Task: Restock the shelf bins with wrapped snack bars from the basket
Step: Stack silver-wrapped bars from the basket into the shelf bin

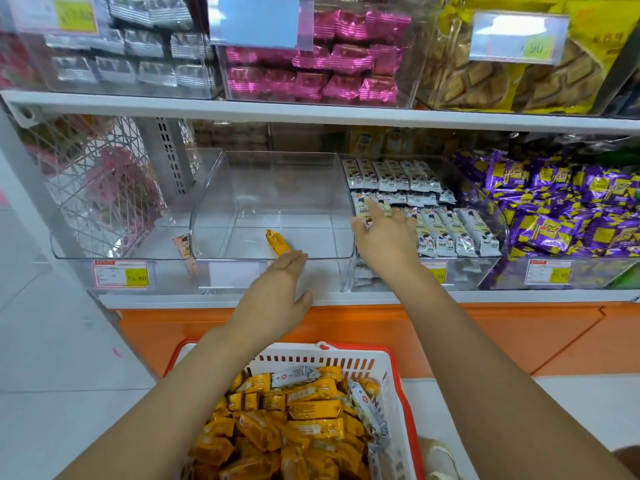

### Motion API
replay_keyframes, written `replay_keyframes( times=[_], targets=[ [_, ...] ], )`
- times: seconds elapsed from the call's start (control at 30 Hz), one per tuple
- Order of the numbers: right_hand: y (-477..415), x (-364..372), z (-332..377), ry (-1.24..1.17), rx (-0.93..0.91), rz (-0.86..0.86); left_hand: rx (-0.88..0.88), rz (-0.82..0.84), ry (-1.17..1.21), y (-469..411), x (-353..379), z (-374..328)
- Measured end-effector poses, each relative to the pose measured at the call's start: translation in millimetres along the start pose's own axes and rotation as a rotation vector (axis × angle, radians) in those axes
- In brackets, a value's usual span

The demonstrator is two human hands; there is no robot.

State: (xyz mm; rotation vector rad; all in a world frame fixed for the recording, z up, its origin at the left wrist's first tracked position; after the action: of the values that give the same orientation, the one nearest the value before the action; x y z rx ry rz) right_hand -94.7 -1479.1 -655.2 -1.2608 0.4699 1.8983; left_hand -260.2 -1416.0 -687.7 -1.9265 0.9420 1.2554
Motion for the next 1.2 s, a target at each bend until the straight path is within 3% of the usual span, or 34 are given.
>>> replay_keyframes(
  times=[0.17,0.27,0.33,0.5,0.63,0.7,0.9,1.2],
  targets=[
    [20.1,-7.1,4.0,-0.123,-0.037,-0.035,0.069,0.004,0.048,11.1,-0.4,-0.6],
    [50.3,-22.3,18.7,-0.237,-0.237,-0.26,0.068,-0.036,0.099,27.3,-3.4,9.4],
    [78.4,-17.2,27.3,-0.353,-0.394,-0.295,0.032,0.021,0.086,41.7,4.3,25.1],
    [136.3,88.6,21.6,-0.293,-0.489,0.113,-0.067,0.306,-0.15,90.4,48.2,89.5],
    [206.0,199.3,5.9,-0.048,-0.419,0.633,-0.218,0.466,-0.222,142.5,80.4,143.9],
    [239.3,234.1,-2.5,0.015,-0.363,0.788,-0.304,0.531,-0.257,166.7,95.2,170.3],
    [289.8,272.2,-6.8,0.177,-0.277,0.842,-0.49,0.66,-0.283,211.6,123.5,217.9],
    [271.9,260.8,-4.3,0.078,-0.196,0.757,-0.613,0.543,-0.193,203.7,143.5,219.3]
  ],
)
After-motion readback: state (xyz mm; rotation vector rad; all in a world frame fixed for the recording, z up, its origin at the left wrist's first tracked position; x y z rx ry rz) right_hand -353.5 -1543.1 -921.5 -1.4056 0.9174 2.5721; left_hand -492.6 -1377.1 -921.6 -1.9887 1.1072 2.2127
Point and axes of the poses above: each hand's wrist, its own y-axis away from the middle knuckle, its own x-axis out of the palm, z = x × y, the point moved 9 cm from there along -y, towards the middle knuckle, and after that the axes turned 4 degrees about -y, right-handed, at the moved point
